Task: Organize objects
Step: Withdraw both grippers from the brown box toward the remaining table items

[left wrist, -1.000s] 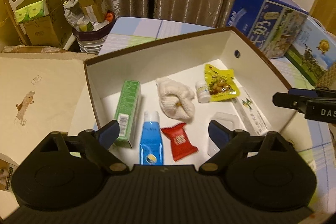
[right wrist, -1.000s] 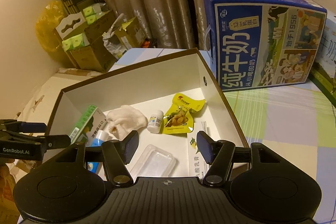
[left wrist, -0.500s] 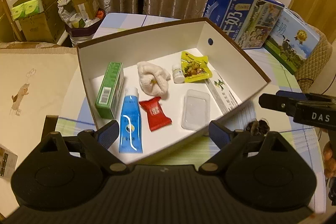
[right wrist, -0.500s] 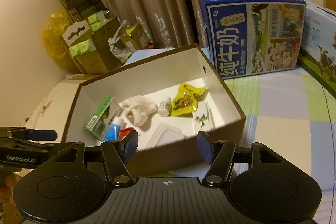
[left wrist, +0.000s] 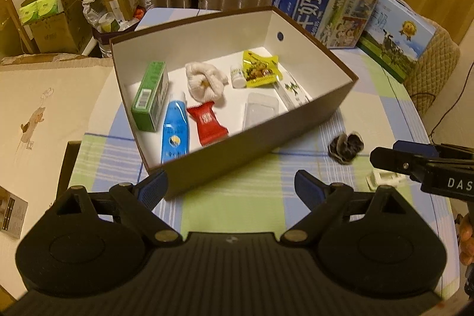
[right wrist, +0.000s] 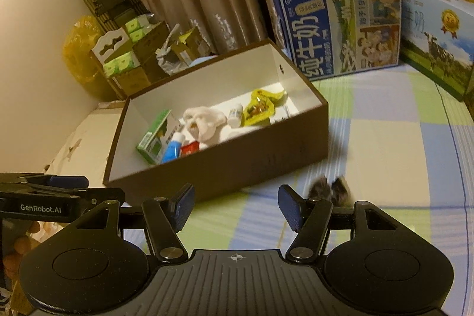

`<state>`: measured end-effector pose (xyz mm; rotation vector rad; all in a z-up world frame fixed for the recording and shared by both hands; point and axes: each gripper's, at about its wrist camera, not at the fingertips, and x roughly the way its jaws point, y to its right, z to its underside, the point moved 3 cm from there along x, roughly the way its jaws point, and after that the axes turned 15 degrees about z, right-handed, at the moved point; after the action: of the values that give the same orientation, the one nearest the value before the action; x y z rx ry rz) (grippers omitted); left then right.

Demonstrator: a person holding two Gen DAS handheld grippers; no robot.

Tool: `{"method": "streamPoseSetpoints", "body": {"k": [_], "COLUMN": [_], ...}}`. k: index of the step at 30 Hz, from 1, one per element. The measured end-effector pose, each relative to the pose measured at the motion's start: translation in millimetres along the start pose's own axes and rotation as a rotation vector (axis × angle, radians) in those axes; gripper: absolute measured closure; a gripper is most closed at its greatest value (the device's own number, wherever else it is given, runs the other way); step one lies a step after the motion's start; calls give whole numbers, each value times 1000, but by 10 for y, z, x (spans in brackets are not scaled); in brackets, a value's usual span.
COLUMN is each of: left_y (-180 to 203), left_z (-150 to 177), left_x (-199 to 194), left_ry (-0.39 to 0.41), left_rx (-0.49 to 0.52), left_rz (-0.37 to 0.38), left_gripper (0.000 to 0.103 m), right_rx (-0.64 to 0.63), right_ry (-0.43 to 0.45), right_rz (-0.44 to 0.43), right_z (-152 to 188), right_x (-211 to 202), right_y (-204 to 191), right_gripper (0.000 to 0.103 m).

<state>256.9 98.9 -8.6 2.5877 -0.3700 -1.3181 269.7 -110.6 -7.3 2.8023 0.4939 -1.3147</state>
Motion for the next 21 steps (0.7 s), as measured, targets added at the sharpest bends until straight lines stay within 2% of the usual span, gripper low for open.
{"method": "streamPoseSetpoints", "body": {"k": [21], "left_y": [453], "left_z": [688], "left_x": [171], "left_ry": [-129], "left_rx": [51], "left_rz": [41], "left_gripper": [13], "right_rx": [68], "right_ry": [-118], "right_rz": [75], "right_z": [818], "right_x": [-308], "right_y": [429], "right_gripper": [43]}}
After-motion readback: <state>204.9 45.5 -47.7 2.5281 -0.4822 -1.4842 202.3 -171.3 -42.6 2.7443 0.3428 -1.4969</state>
